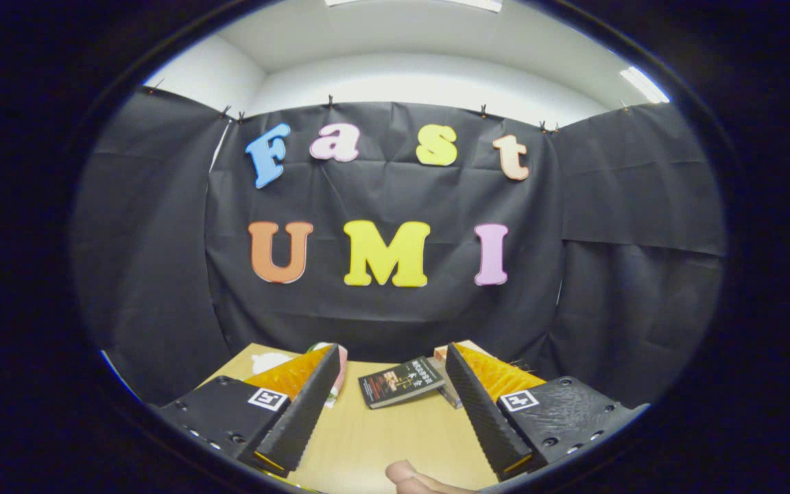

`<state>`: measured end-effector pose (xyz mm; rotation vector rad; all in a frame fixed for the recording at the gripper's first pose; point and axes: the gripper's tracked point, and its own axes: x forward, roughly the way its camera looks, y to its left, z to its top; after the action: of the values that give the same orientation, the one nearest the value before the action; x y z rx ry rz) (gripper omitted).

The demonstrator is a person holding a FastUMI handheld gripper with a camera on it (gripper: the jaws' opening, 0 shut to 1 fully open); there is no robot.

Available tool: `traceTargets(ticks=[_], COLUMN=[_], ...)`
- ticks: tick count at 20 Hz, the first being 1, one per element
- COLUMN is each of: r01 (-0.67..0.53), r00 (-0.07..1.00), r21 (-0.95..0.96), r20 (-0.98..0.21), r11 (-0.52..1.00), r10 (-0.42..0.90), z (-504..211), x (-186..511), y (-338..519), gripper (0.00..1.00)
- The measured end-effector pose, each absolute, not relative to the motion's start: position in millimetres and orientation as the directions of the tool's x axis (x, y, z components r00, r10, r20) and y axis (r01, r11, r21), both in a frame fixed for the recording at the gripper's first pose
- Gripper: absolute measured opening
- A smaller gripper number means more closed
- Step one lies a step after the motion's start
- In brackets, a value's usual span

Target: Open the storage box then place both shoes into the box .Put the left shoe in first, then the right shoe, with the right side of both shoes facing outward in a uniform manner.

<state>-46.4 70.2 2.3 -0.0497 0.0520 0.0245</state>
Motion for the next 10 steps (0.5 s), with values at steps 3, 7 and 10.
traceTargets(ticks=[3,7,10], r01=[-0.034,-0.039,-0.049], r00=[0.999,0.999,0.998], r21=[-0.075,-0.062,-0.035], r20=[0.003,0.017,0.032], r11=[0.997,0.997,0.998], r10=[0.035,0.040,0.050], z=[11.9,10.9,8.4], x=[-51.5,-50.0,-48.1], y=[52.2,32.2,16.1], gripper=[0.96,0.96,0.96])
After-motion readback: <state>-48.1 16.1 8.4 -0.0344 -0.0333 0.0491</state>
